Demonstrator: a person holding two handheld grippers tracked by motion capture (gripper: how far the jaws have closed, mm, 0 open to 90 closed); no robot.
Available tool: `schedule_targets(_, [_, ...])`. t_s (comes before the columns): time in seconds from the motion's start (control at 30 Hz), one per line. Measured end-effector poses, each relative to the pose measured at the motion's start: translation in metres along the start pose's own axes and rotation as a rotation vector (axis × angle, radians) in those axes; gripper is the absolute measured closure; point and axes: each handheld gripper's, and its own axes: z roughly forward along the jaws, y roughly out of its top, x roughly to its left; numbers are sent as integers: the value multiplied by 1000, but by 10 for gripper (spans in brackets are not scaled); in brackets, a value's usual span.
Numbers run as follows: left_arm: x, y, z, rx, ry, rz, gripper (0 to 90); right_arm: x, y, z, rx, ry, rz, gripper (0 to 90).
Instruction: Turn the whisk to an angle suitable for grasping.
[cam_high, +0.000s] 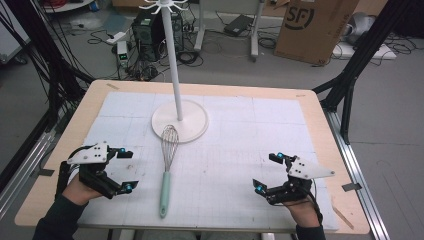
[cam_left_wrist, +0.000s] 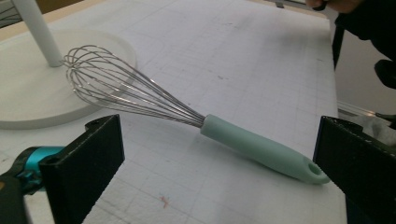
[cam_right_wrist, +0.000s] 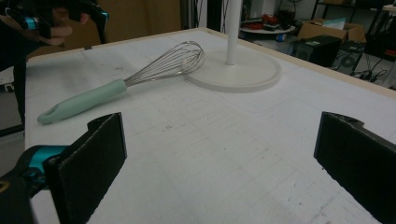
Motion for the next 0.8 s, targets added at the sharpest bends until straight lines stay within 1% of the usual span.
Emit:
schedule_targets(0.1, [1, 0, 0, 8, 19, -5, 25, -1, -1, 1, -9, 12, 3, 13])
schedule_targets(0.17, [0, 0, 1, 15, 22, -4, 25, -1, -1, 2, -10, 18, 8, 13])
schedule_targets(0.2, [0, 0, 2, 27, 24, 0, 25, -2, -2, 2, -8, 18, 4, 13])
schedule_targets(0.23, [-1, 0, 3, 40, 23, 3, 25, -1, -2, 2, 1, 23, -2, 13])
schedule_targets(0.27, [-3, -1, 5, 57, 19, 9, 25, -1, -2, 1, -1, 23, -7, 13])
schedule_targets(0.3, [-3, -1, 5, 57, 19, 9, 25, -1, -2, 1, -1, 23, -7, 13])
schedule_targets(0.37, [-4, -1, 6, 71, 16, 13, 31, -1, -2, 0, -2, 25, 1, 13])
schedule_targets(0.4, [-6, -1, 7, 86, 18, 16, 40, -1, -2, -1, -3, 24, -1, 13])
schedule_targets(0.43, [-6, -1, 7, 86, 18, 16, 48, -1, -3, -2, -7, 21, -3, 13])
schedule_targets(0.47, [-6, -1, 8, 97, 18, 16, 69, -1, -3, -3, -3, 23, 5, 13])
schedule_targets(0.5, [-6, -1, 8, 110, 19, 20, 77, -1, -3, -3, -3, 22, 3, 13])
schedule_targets(0.6, [-9, 0, 12, 163, 20, 36, 117, -1, -4, -5, -1, 18, 7, 13])
schedule_targets(0.63, [-10, 1, 14, 188, 17, 45, 129, -1, -4, -6, -2, 14, 6, 13])
schedule_targets(0.67, [-10, 1, 14, 188, 17, 45, 148, -1, -4, -6, -5, 12, 5, 13])
schedule_targets(0.7, [-10, 2, 15, 204, 17, 50, 169, -1, -4, -6, -4, 15, 8, 13])
schedule_targets(0.8, [-13, 6, 19, 242, 0, 74, 245, -1, -5, -7, -3, 14, 7, 13])
